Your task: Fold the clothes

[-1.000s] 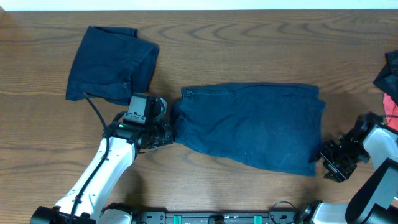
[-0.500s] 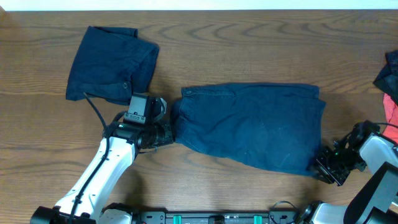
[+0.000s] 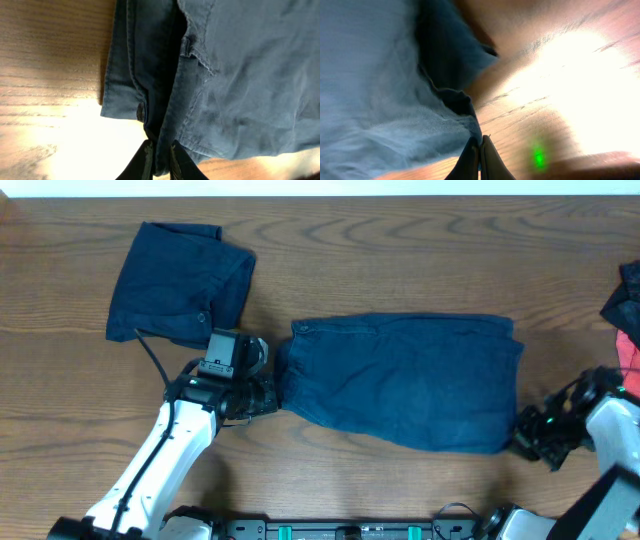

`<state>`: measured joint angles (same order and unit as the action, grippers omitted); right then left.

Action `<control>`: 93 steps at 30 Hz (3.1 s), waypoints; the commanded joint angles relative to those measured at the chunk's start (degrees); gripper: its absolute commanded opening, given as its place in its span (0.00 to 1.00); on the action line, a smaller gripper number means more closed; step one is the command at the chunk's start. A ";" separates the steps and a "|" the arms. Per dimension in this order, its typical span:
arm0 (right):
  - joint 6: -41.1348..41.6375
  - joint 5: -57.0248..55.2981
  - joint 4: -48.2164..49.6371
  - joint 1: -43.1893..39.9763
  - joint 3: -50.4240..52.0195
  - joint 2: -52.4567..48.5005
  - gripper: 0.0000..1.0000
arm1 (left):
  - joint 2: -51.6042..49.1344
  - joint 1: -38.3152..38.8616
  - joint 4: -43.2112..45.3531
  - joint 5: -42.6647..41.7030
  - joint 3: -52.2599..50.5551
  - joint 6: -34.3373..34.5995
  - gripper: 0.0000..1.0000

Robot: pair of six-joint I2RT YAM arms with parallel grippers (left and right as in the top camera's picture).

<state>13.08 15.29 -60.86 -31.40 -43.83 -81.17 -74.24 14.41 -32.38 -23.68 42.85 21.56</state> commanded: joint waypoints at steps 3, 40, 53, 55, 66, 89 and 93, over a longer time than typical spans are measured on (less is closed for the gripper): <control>-0.70 2.67 -4.20 -1.33 -10.73 8.35 0.01 | 6.36 0.15 -2.67 -0.33 5.64 -2.45 0.06; 3.34 4.74 -22.67 -1.31 -45.35 21.00 0.01 | 22.73 0.13 -9.60 -2.19 15.52 -10.91 0.06; 7.26 5.73 -4.57 3.74 -43.80 -0.11 0.03 | -3.98 0.13 16.55 3.23 15.52 -11.47 0.06; 7.26 5.99 0.72 5.29 -43.80 -5.86 0.04 | -8.92 0.13 24.06 3.85 15.52 -11.41 0.07; 7.96 15.13 35.87 9.20 -43.80 -31.67 0.65 | -26.73 -2.12 61.51 7.39 17.09 -2.16 0.86; 12.59 -10.95 24.13 18.60 -39.69 -37.18 0.01 | -21.99 -5.81 12.81 -10.43 18.14 -11.30 0.75; 17.59 -14.67 28.52 21.49 -39.69 -42.16 0.01 | -21.14 -5.64 9.90 -10.43 18.14 -11.50 0.74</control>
<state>24.64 7.62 -33.50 -10.90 -84.38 -119.81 -97.34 8.73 -21.37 -33.30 60.07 11.53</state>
